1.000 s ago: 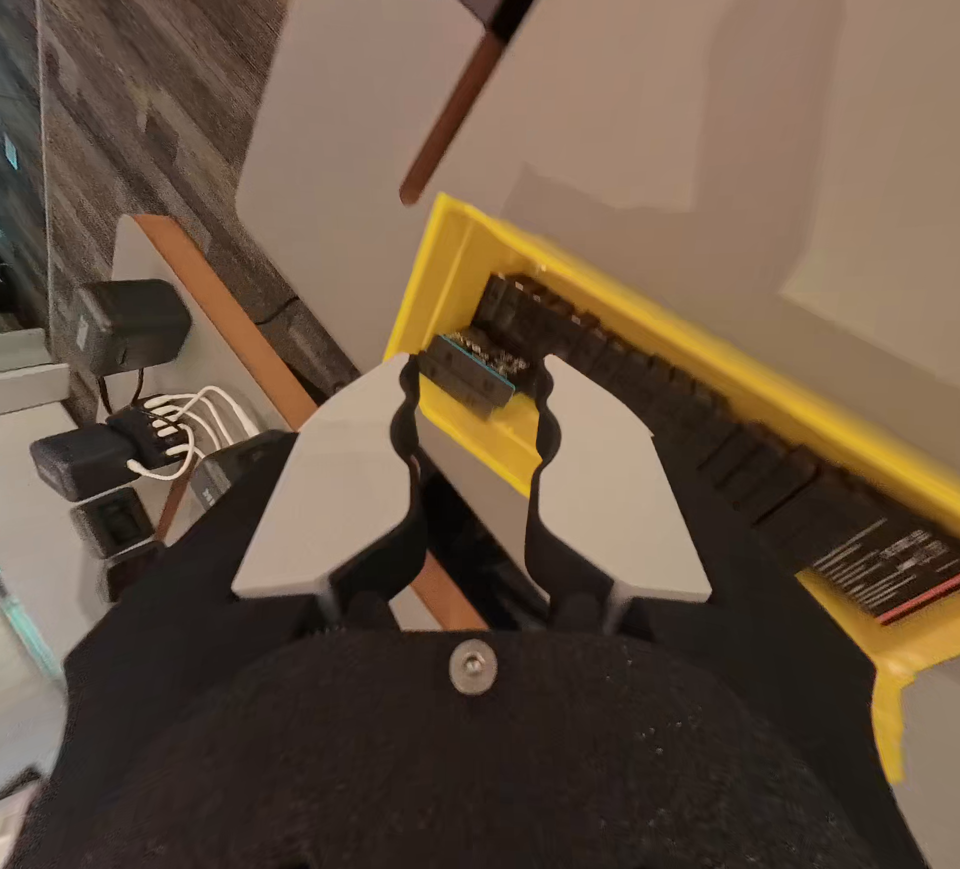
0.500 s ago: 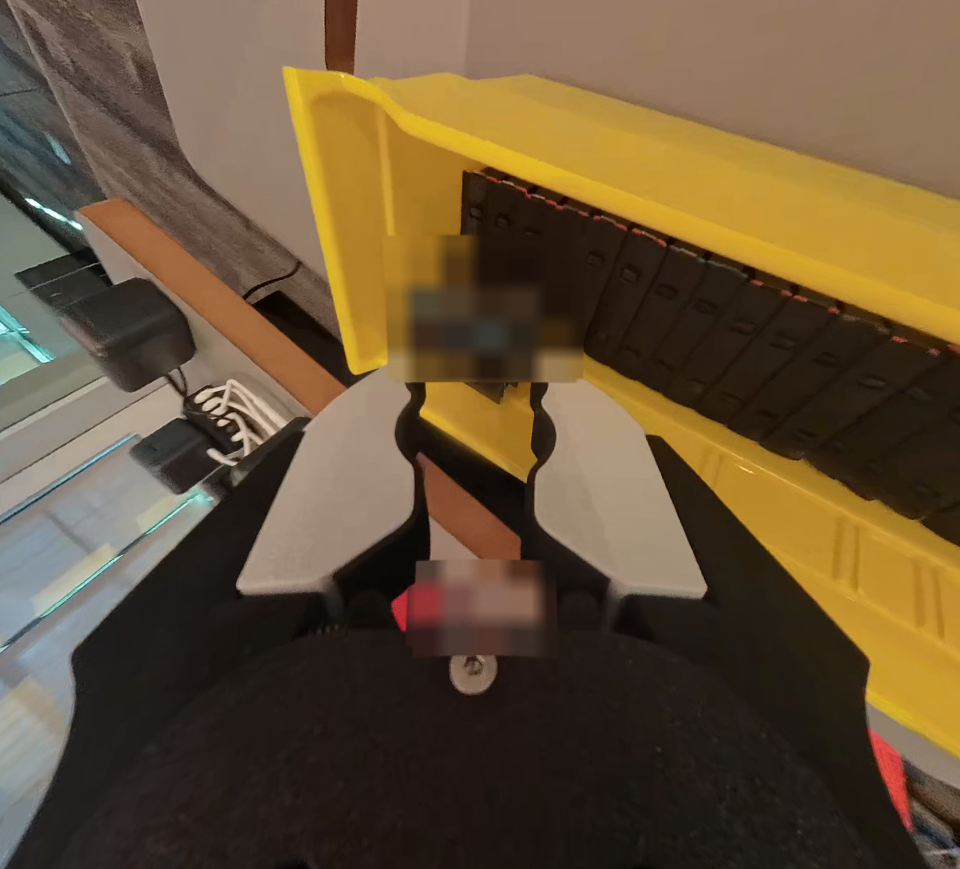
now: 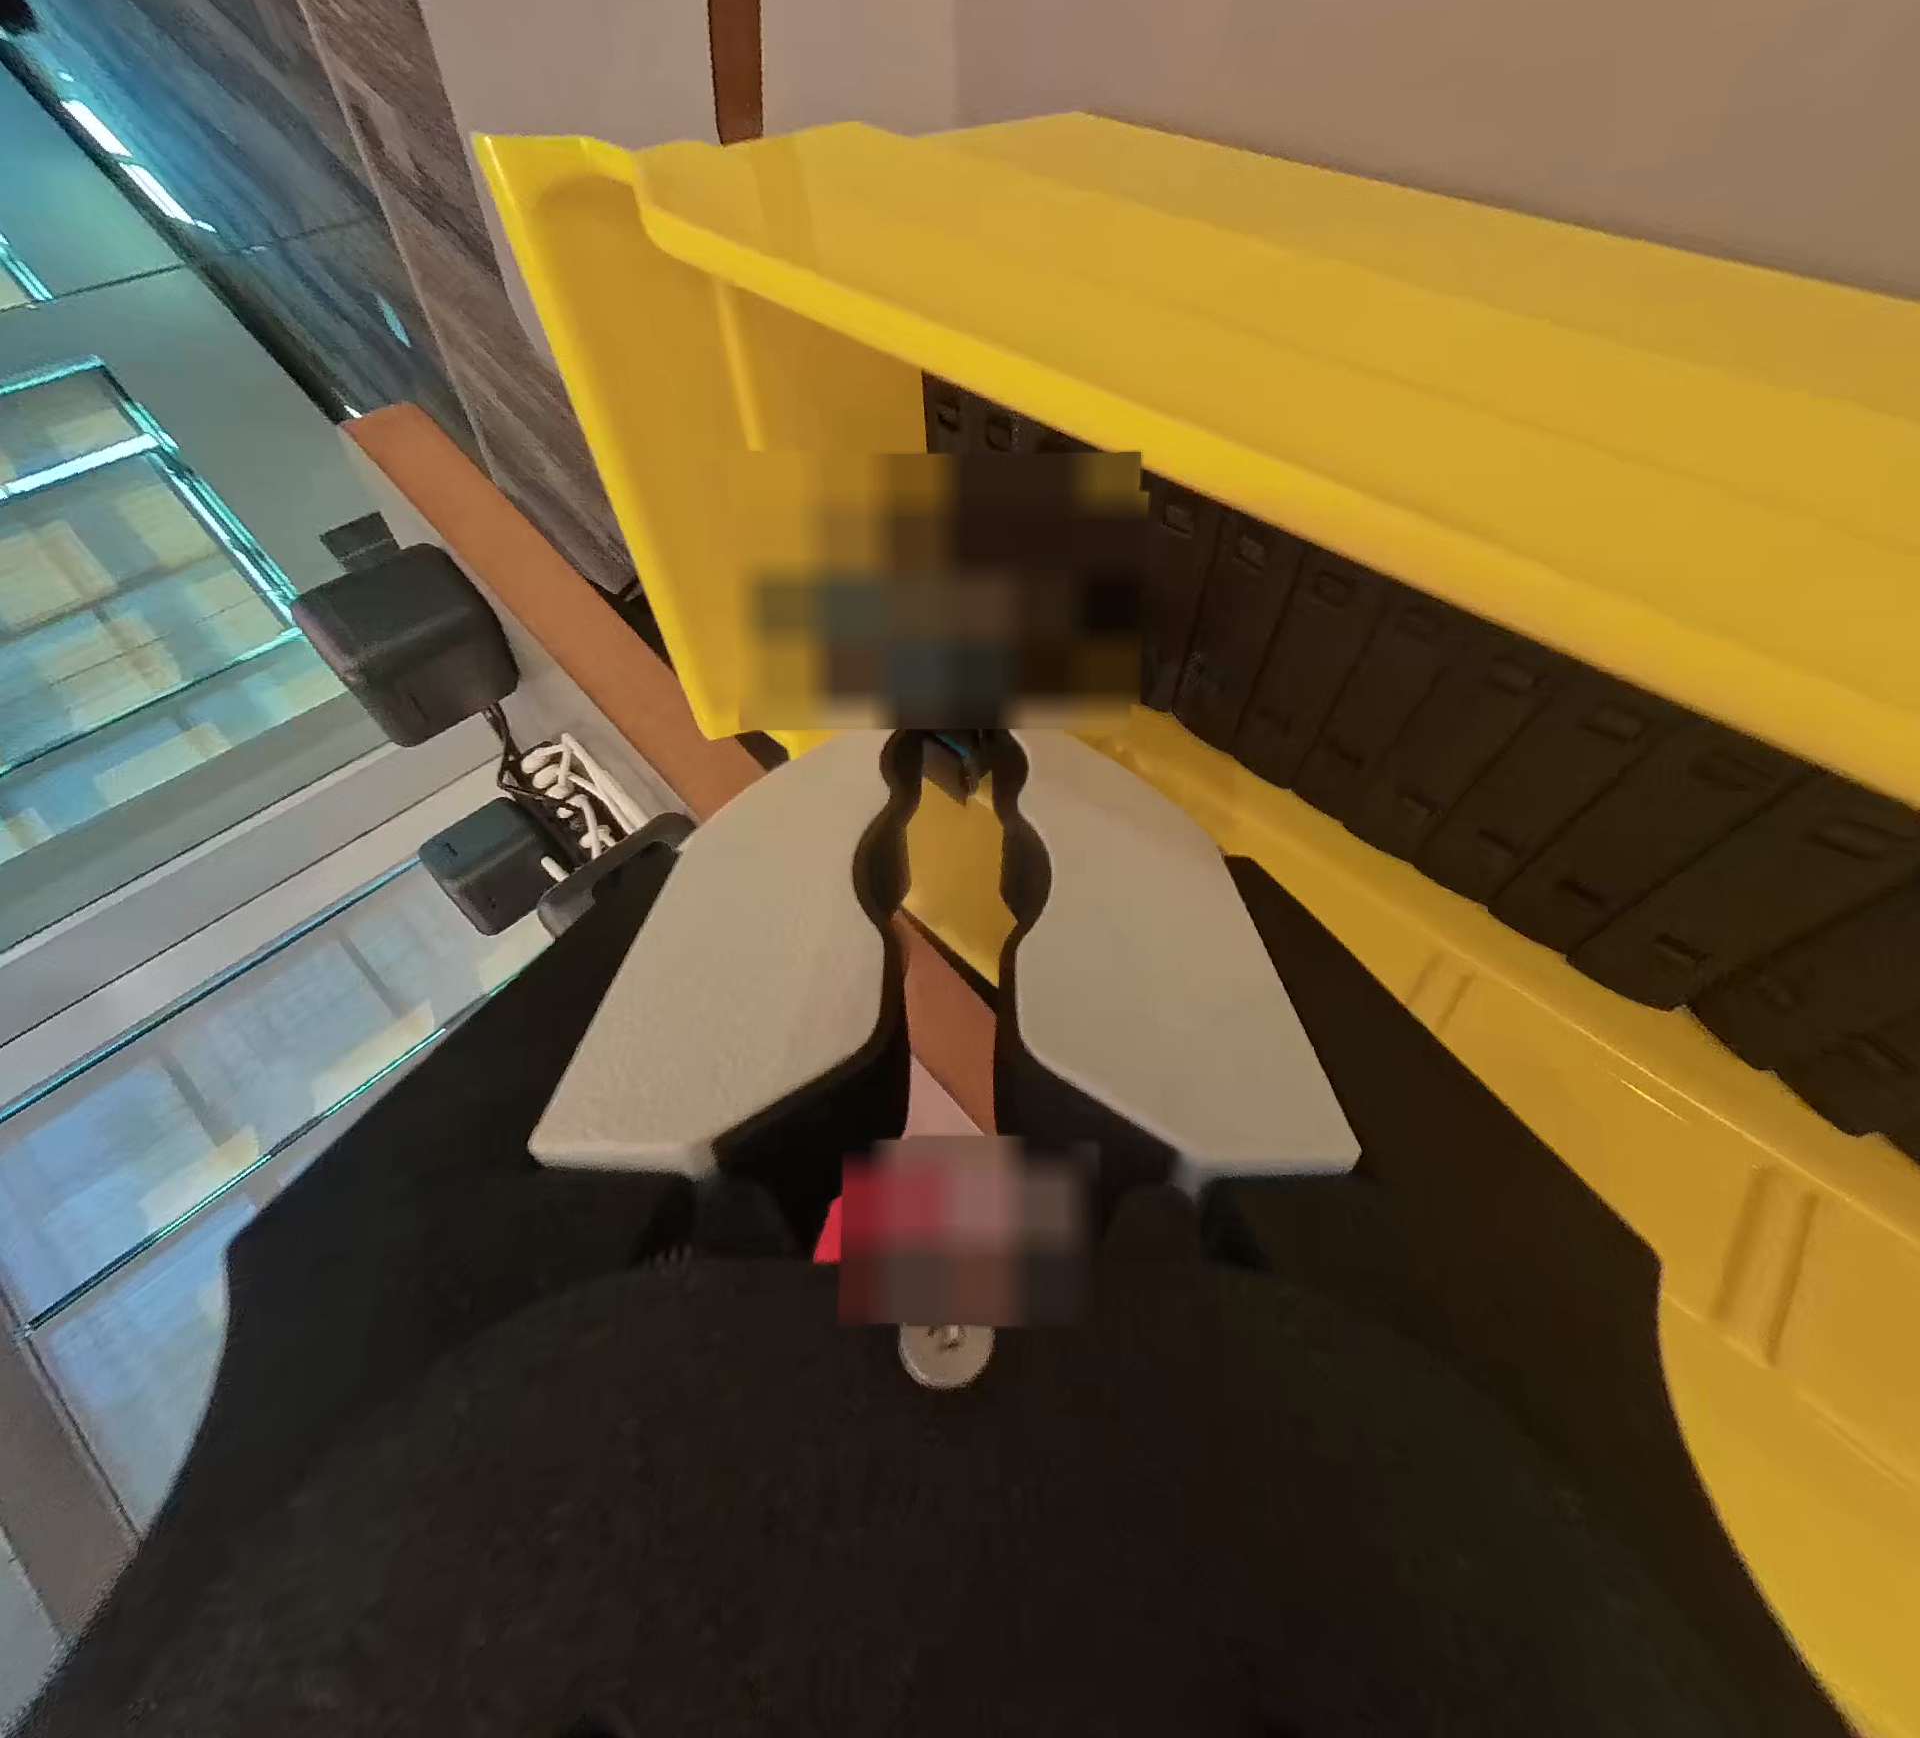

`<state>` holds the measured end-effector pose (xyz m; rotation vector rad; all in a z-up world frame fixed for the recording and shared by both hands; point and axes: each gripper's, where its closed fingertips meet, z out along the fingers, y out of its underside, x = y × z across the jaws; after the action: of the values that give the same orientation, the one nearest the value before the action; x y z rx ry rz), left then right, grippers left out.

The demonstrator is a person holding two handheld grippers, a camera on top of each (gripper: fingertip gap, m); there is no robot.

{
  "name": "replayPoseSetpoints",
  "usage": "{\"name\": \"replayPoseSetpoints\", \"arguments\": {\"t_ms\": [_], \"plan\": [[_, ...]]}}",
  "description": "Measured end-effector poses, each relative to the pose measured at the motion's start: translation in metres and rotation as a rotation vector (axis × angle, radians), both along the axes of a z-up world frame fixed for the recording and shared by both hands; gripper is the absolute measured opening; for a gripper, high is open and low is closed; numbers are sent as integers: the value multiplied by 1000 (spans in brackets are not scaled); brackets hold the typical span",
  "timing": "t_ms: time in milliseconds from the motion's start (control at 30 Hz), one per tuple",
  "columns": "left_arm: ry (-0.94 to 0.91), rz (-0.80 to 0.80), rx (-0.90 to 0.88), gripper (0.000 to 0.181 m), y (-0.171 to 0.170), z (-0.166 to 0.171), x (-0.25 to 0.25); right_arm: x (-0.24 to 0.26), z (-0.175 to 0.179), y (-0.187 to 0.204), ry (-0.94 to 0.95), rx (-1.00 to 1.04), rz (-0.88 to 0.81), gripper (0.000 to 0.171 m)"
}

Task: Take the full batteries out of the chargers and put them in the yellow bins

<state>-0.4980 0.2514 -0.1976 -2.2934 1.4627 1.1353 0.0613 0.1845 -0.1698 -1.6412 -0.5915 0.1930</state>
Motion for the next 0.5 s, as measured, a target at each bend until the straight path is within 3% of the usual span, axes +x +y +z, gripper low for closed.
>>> {"name": "replayPoseSetpoints", "arguments": {"t_ms": [233,500], "plan": [[10,-79,116,0,-2,7,5,-1,2,-1,1,5,5,0],[-99,-82,227,0,-8,22,7,-5,2,-3,-11,9,15,0]]}}
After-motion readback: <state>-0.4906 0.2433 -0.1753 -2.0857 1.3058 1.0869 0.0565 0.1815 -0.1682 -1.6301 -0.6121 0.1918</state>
